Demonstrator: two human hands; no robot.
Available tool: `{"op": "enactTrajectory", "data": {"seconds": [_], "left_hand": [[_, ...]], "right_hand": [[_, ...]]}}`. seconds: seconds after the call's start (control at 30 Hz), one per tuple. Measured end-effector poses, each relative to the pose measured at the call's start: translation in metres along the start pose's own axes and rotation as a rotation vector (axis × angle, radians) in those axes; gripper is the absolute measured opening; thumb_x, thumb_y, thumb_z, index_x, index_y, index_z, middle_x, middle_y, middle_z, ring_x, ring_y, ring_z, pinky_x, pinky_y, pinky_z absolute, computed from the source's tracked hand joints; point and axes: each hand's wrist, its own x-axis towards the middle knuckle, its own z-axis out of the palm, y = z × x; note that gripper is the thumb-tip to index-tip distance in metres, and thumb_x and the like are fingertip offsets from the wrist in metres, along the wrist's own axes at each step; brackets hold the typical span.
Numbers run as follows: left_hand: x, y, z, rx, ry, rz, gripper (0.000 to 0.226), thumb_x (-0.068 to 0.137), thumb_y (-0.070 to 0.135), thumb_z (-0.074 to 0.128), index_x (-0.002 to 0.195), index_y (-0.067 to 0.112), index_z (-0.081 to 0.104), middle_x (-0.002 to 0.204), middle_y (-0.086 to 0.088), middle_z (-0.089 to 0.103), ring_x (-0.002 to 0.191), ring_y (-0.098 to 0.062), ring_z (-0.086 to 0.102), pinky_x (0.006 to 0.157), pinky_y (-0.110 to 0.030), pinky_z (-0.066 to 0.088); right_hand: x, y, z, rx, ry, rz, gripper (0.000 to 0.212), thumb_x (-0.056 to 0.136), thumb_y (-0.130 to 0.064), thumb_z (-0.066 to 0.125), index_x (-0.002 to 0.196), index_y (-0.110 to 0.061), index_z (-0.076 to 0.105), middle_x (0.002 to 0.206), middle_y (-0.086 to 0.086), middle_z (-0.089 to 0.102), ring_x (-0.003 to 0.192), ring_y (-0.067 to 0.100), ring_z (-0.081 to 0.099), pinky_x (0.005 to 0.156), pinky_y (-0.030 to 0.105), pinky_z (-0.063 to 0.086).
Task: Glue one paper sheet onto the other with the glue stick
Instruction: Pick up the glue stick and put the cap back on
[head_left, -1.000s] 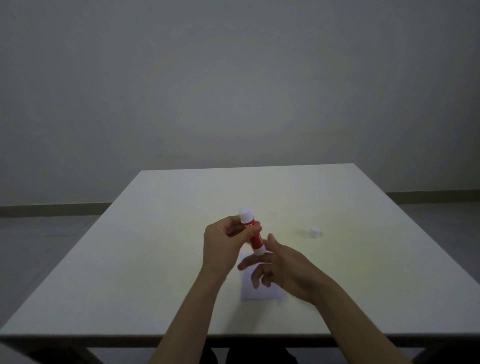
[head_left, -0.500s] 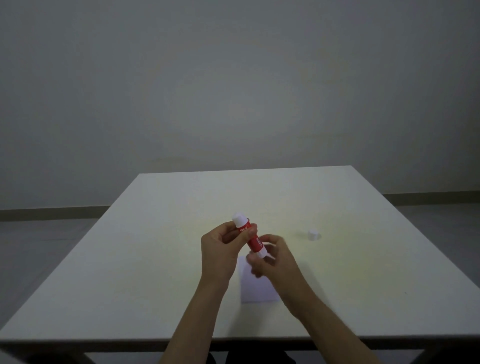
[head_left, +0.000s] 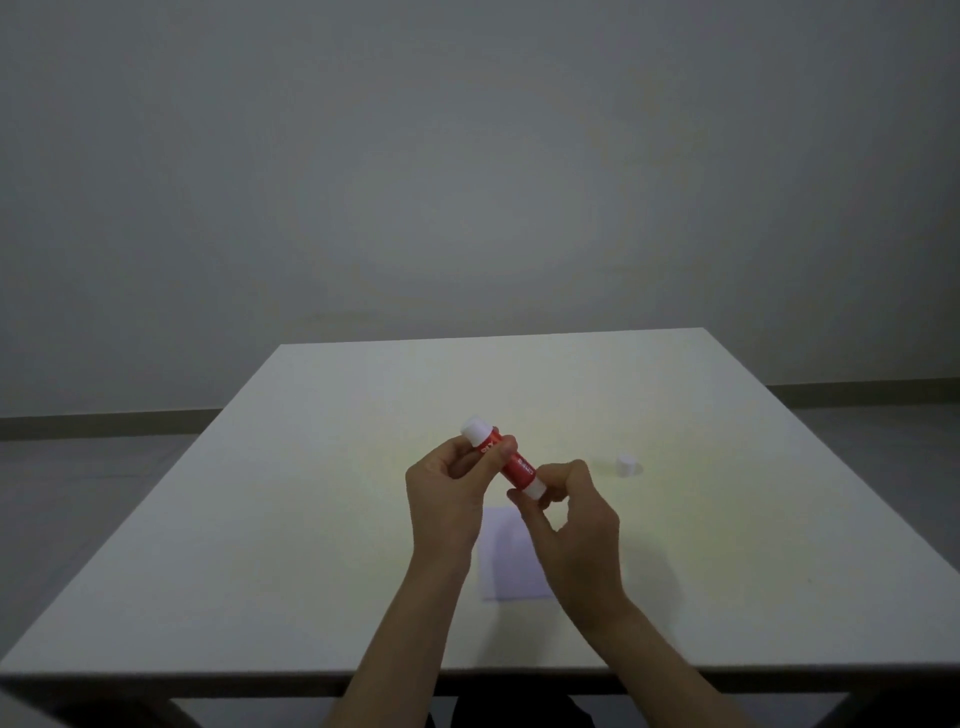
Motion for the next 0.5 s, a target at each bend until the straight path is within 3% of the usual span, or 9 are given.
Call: {"op": "enactTrajectory", "data": {"seconds": [0.07, 0.13, 0.23, 0.33, 0.4, 0.5], "left_hand": [[-0.004, -0.003, 0.006, 0.026, 0.044, -0.002, 0.015, 0.07, 0.026, 0.078, 0.069, 0.036, 0.066, 0.061, 0.027, 0.069, 0.067, 0.009, 0.066, 0.059, -0.004, 0.043], [-0.005, -0.005, 0.006, 0.027, 0.081, -0.002, 0.014, 0.071, 0.027, 0.078, 0.069, 0.035, 0.066, 0.062, 0.028, 0.069, 0.068, 0.01, 0.065, 0.065, -0.009, 0.042], [0.001, -0.009, -0.007, 0.072, 0.07, 0.011, 0.007, 0.074, 0.025, 0.075, 0.075, 0.03, 0.07, 0.063, 0.015, 0.071, 0.064, 0.003, 0.064, 0.067, -0.015, 0.044], [0.005, -0.011, -0.024, 0.201, -0.01, 0.061, 0.012, 0.08, 0.025, 0.07, 0.087, 0.035, 0.068, 0.075, 0.015, 0.068, 0.069, 0.004, 0.06, 0.066, -0.01, 0.045], [0.006, -0.012, -0.034, 0.29, -0.044, 0.078, 0.017, 0.083, 0.028, 0.067, 0.094, 0.04, 0.064, 0.091, 0.017, 0.069, 0.08, 0.011, 0.061, 0.068, -0.008, 0.045], [0.005, -0.012, -0.04, 0.368, -0.099, 0.104, 0.021, 0.085, 0.028, 0.065, 0.096, 0.045, 0.061, 0.097, 0.014, 0.068, 0.086, 0.012, 0.059, 0.07, -0.004, 0.044]], "right_hand": [[0.0, 0.006, 0.002, -0.207, 0.021, -0.156, 0.031, 0.061, -0.013, 0.085, 0.078, -0.001, 0.063, 0.071, 0.011, 0.07, 0.057, 0.021, 0.06, 0.059, 0.027, 0.053], [0.008, 0.013, -0.002, -0.221, -0.095, -0.144, 0.039, 0.061, -0.028, 0.085, 0.081, -0.006, 0.061, 0.077, 0.008, 0.068, 0.061, 0.021, 0.058, 0.059, 0.031, 0.051], [0.027, 0.039, -0.012, -0.208, -0.281, -0.033, 0.053, 0.066, -0.053, 0.072, 0.099, -0.016, 0.056, 0.109, 0.004, 0.057, 0.094, 0.022, 0.055, 0.076, 0.036, 0.047], [0.053, 0.087, -0.028, -0.661, -0.277, 0.078, 0.058, 0.085, -0.045, 0.056, 0.136, -0.024, 0.039, 0.145, 0.012, 0.035, 0.121, 0.032, 0.045, 0.093, 0.044, 0.043], [0.062, 0.114, -0.036, -0.921, -0.454, 0.181, 0.059, 0.093, -0.036, 0.046, 0.145, -0.029, 0.02, 0.153, 0.012, 0.022, 0.124, 0.035, 0.041, 0.098, 0.045, 0.042], [0.063, 0.134, -0.038, -1.003, -0.594, 0.137, 0.048, 0.094, -0.03, 0.044, 0.14, -0.028, 0.031, 0.143, 0.005, 0.038, 0.122, 0.026, 0.044, 0.099, 0.038, 0.038]]}}
